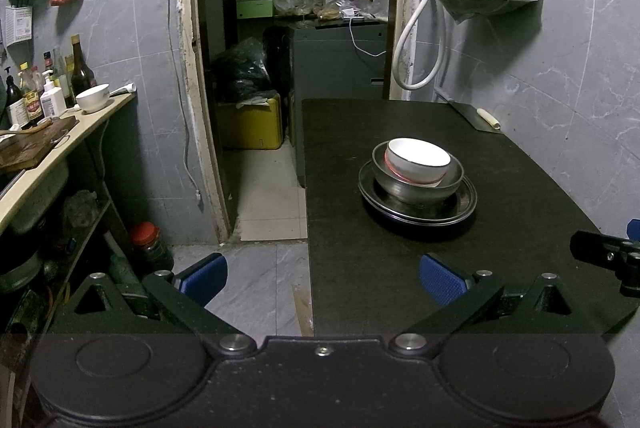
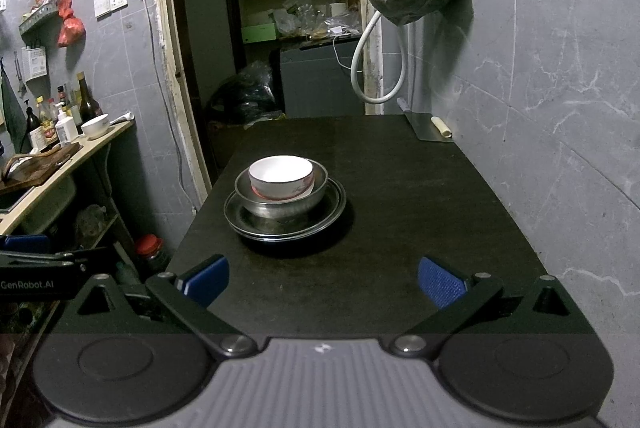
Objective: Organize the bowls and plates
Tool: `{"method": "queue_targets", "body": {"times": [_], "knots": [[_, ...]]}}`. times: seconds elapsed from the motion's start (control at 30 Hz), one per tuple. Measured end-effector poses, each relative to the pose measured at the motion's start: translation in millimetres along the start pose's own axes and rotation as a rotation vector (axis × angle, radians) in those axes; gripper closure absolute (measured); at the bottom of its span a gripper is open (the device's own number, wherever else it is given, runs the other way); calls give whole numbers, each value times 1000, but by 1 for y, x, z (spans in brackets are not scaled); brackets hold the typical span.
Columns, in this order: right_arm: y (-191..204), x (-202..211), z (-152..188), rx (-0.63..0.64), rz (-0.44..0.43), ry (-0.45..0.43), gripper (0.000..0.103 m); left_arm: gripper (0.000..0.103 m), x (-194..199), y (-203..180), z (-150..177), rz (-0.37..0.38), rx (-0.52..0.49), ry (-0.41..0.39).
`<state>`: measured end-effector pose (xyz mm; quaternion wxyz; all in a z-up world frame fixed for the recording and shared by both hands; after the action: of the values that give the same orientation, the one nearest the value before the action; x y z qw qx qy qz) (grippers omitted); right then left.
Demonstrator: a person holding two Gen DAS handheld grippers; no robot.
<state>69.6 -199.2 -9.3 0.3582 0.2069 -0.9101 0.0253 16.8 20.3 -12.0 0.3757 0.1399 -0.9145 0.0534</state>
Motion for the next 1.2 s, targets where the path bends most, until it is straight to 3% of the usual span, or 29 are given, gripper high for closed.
{"method": "queue_targets", "body": {"times": [0.83, 1.2], "knots": [[2, -1, 2, 9, 6, 6, 0, 1, 4, 8, 7, -17, 13, -8], [3, -3, 1, 27, -2, 14, 0, 1, 13, 5, 7, 31, 7, -17]]}}
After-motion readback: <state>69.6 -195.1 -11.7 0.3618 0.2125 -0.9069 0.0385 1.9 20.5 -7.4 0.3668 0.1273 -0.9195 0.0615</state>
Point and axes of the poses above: each gripper's, at about its wrist camera, not at the fingertips, and x roughly against the way its jaws point, y to its left, z to its underside, the point moved 3 cm from there along -x, roughly the way its jaws point, and after that the axes turned 10 degrees about y, right-handed, at the moved point
